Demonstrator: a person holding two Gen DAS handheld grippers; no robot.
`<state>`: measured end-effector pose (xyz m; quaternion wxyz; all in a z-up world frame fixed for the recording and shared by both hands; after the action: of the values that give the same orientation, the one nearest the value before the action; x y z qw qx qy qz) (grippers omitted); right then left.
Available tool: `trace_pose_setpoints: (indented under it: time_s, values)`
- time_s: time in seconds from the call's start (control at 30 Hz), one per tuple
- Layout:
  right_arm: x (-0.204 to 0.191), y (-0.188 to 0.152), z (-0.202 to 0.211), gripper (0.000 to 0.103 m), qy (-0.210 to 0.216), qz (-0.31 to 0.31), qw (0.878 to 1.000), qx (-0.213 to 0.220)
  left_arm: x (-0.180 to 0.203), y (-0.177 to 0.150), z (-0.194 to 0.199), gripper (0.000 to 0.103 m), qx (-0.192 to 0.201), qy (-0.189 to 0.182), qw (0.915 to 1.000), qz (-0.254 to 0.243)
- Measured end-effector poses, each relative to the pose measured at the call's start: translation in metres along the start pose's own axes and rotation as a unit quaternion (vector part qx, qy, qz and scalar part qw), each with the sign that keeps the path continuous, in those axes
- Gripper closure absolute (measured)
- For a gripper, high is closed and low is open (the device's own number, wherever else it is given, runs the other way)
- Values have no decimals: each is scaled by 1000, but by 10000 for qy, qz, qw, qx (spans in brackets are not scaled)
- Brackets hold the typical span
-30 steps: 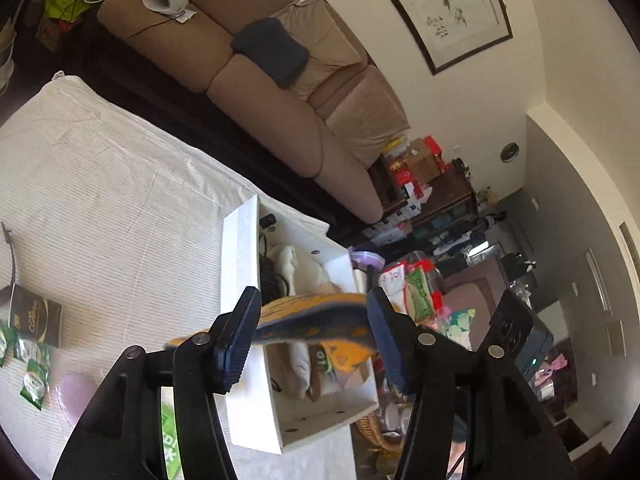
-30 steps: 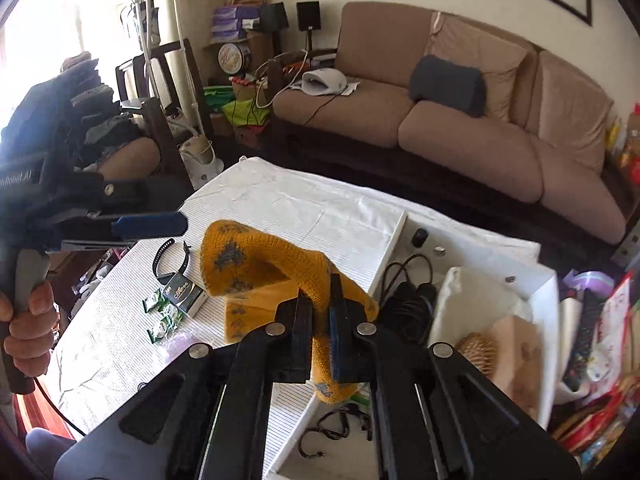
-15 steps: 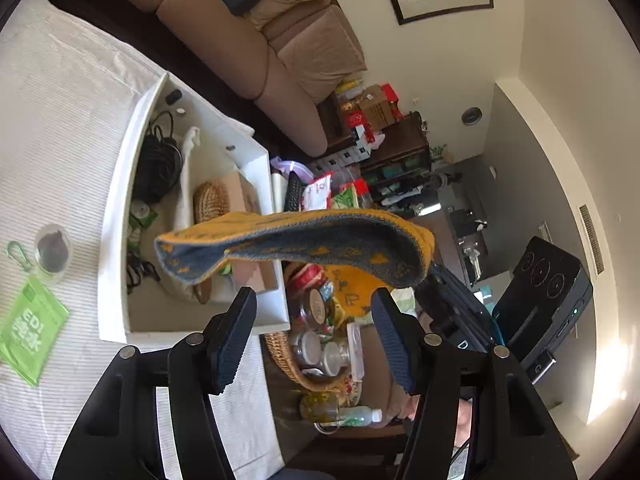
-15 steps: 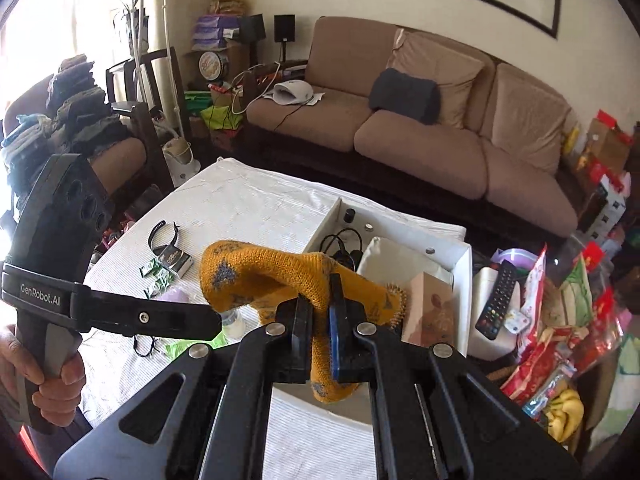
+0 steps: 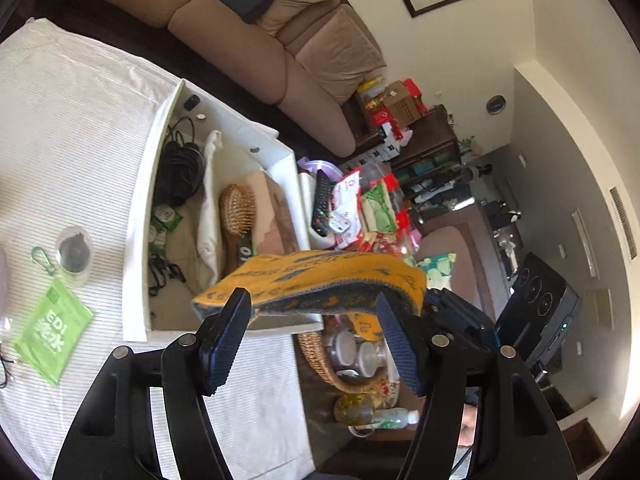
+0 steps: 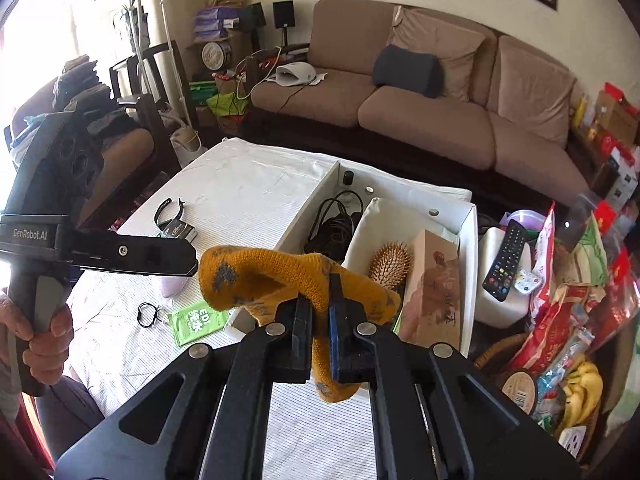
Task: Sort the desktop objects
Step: 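Carry the orange towel over the white box and lower it inside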
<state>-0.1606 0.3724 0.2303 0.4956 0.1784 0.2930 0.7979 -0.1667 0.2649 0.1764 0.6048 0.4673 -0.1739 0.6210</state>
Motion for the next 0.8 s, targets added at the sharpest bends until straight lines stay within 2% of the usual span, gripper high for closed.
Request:
trace_pose_setpoints:
  time_s: [0.13, 0.3, 0.43, 0.57, 0.7, 0.73, 0.8]
  values:
    - [3, -3, -37, 97, 50, -127, 9997, -182, -14, 1, -13, 36, -80, 211, 9997, -32]
    - [24, 3, -85, 97, -278, -257, 9988, -322, -28, 10, -34, 36, -115, 423, 9990, -11]
    - [44, 8, -109, 97, -617, -178, 9973, -348, -34, 21, -48, 36, -147, 524, 9985, -22]
    - [38, -9, -122, 96, -209, 22, 9986, -493, -41, 24, -53, 35, -158, 570, 9982, -67]
    - [21, -50, -144, 94, 30, 306, 9957, -872, -54, 22, -59, 35, -191, 712, 9973, -33]
    - [18, -62, -152, 92, 99, 310, 9942, -1025, -57, 19, -62, 35, -237, 760, 9968, -9]
    - [12, -79, -162, 81, 343, 176, 9916, -1238, -61, 13, -68, 35, -324, 813, 9962, 17]
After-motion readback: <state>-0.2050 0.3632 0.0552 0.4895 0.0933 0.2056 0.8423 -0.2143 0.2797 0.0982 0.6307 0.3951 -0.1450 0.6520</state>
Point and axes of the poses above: each gripper's, at about its wrist camera, not at the fingertips, and z roughly against the way its jaws point, x to its right, y to its top, the point moved 9 cm from there along -z, roughly the way its jaws point
